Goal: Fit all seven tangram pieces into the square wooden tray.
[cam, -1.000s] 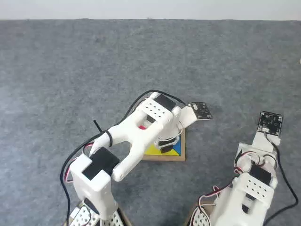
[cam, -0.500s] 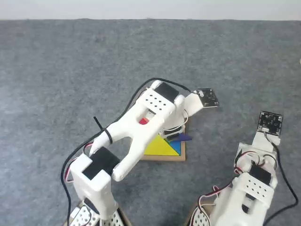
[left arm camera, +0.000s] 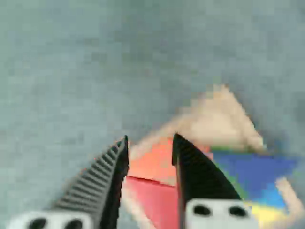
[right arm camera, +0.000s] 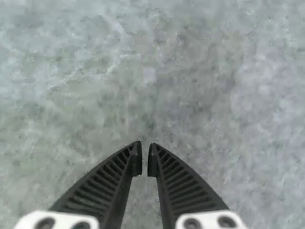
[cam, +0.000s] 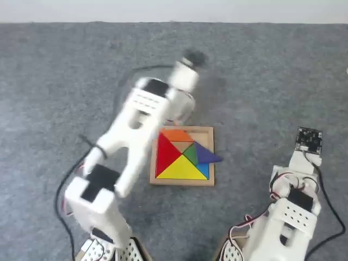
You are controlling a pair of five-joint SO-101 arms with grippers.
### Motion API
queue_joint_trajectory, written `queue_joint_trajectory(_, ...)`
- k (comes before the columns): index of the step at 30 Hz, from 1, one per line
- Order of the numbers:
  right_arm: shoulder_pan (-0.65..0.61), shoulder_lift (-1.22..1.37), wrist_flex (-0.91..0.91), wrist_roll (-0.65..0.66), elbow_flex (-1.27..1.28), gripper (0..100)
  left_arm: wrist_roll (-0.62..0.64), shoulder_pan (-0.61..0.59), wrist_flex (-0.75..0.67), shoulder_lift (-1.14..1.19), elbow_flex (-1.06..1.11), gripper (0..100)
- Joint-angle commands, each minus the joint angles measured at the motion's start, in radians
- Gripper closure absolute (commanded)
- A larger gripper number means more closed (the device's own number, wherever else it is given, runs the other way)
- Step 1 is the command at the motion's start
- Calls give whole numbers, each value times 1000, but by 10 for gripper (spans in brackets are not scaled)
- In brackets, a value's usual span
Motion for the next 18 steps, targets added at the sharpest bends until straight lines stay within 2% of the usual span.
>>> queue_joint_trajectory(1, -36, 7, 68, 48, -135, 950, 87, -138, -83, -224, 134, 852)
queue_joint_trajectory(5, -194, 188, 199, 97, -350, 950, 78, -198, -175, -457, 429, 849)
queue_joint_trajectory(9, -383, 438, 331, 144, -574, 950, 74, -272, -186, -617, 627, 848)
queue_joint_trajectory(12, -493, 524, 337, 141, -657, 950, 75, -359, -255, -655, 722, 848)
queue_joint_trajectory(16, -631, 498, 404, 109, -666, 950, 75, -489, -443, -637, 785, 848)
queue_joint_trajectory(18, -705, 475, 407, 101, -635, 950, 75, -546, -493, -614, 783, 848)
